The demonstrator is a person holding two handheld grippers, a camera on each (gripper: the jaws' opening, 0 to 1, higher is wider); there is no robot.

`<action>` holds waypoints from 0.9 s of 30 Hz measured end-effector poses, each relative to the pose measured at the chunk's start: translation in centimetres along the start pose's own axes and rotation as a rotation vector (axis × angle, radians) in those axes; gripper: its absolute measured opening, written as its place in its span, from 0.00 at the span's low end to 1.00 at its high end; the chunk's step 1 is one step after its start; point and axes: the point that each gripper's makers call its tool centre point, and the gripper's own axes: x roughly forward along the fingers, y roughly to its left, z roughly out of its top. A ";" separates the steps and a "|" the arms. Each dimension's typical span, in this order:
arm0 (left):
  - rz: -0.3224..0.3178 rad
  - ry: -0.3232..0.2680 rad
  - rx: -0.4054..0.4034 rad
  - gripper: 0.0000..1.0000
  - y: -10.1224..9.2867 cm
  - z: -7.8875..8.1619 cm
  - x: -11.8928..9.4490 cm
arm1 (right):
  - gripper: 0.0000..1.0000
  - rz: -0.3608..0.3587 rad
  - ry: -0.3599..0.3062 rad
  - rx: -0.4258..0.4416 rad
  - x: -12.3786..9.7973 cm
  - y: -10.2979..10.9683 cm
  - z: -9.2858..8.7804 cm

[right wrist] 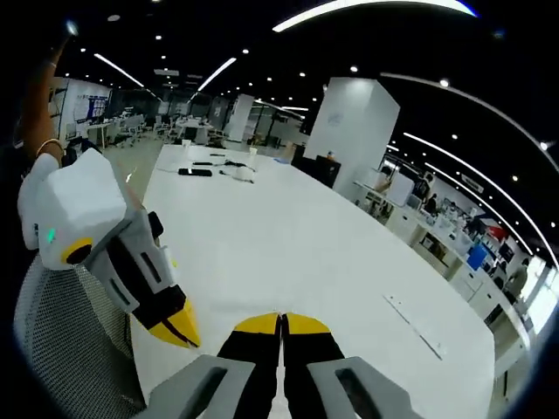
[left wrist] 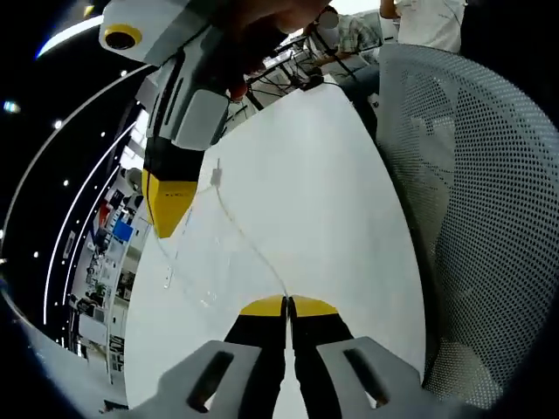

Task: Open the resealable bag by pulling the two sides of the seal apart until the entire bag opening is separated and visibly accessible.

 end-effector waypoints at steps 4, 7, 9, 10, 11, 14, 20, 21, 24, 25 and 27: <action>0.027 0.000 -0.006 0.00 1.2 -0.2 -0.1 | 0.00 -0.010 -0.016 -0.029 0.0 -0.4 1.0; 0.021 0.006 -0.018 0.00 1.1 -0.6 0.0 | 0.00 -0.007 -0.015 -0.026 0.1 -0.1 0.7; 0.004 0.012 -0.021 0.00 0.5 -1.0 0.1 | 0.00 0.001 -0.005 -0.017 0.2 0.4 -0.1; -0.002 0.014 -0.023 0.00 0.2 -1.1 0.1 | 0.00 0.005 0.000 -0.010 0.2 0.6 -0.4; -0.016 0.017 -0.026 0.00 -0.3 -1.2 0.2 | 0.00 0.014 0.010 0.002 0.3 0.9 -1.1; -0.043 0.024 -0.034 0.00 -1.6 -1.5 0.4 | 0.00 0.032 0.038 0.023 0.8 1.8 -2.7; -0.084 0.030 -0.045 0.00 -3.6 -1.4 0.5 | 0.00 0.060 0.083 0.039 1.4 3.4 -4.8; -0.092 0.032 -0.047 0.00 -3.9 -1.5 0.6 | 0.00 0.067 0.093 0.035 1.4 3.7 -5.2; -0.103 0.045 -0.055 0.00 -4.2 -1.7 0.7 | 0.00 0.081 0.111 0.030 1.6 4.3 -6.0; -0.101 0.047 -0.058 0.00 -4.2 -1.7 0.7 | 0.00 0.083 0.114 0.029 1.6 4.4 -6.2; -0.085 0.020 -0.142 0.00 -3.9 -1.3 0.6 | 0.00 0.084 0.128 0.018 1.8 4.5 -6.7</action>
